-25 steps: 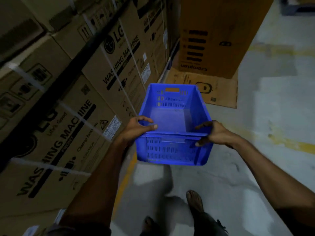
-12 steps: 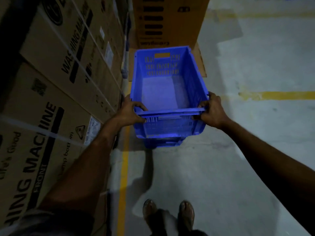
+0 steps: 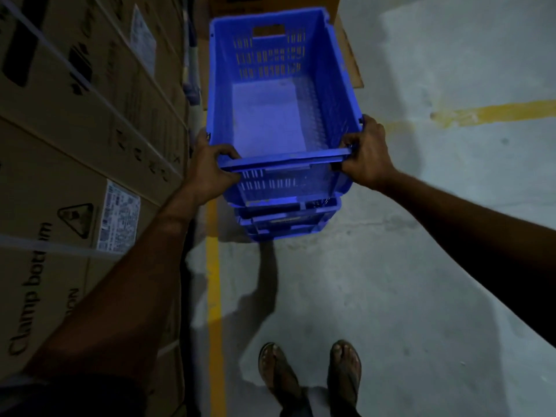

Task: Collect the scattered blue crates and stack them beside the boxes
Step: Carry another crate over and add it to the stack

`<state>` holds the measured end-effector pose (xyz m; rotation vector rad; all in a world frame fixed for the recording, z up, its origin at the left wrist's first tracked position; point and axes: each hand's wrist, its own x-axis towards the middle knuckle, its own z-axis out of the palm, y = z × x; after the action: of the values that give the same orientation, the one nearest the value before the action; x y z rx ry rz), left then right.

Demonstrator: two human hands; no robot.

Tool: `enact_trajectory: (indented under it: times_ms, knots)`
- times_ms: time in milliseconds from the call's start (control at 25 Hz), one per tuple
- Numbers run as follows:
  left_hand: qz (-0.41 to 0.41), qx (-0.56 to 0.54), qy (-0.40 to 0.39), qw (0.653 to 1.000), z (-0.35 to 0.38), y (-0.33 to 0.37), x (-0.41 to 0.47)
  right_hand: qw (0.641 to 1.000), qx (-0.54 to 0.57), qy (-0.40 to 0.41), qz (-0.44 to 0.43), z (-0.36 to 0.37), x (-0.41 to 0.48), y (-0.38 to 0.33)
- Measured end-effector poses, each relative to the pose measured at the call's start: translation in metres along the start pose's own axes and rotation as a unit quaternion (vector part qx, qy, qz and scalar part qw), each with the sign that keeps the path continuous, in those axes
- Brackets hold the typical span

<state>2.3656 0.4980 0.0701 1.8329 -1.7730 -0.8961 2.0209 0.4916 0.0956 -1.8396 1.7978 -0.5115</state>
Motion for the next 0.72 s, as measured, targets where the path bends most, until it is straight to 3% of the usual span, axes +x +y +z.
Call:
enact_trajectory:
  times_ms: [280,640,720]
  knots:
    - [0.055,0.012,0.039,0.998,0.036,-0.007,-0.023,0.999,-0.038,0.013,-0.013,0.043,-0.007,0.035]
    - [0.022,0.008,0.009,1.000,0.066,-0.018,-0.045,0.999,-0.036,0.012,-0.017,0.063,-0.024,0.063]
    - [0.033,0.024,0.016,0.999,0.065,-0.019,-0.045,0.996,-0.084,0.004,-0.026,0.060,-0.026,0.057]
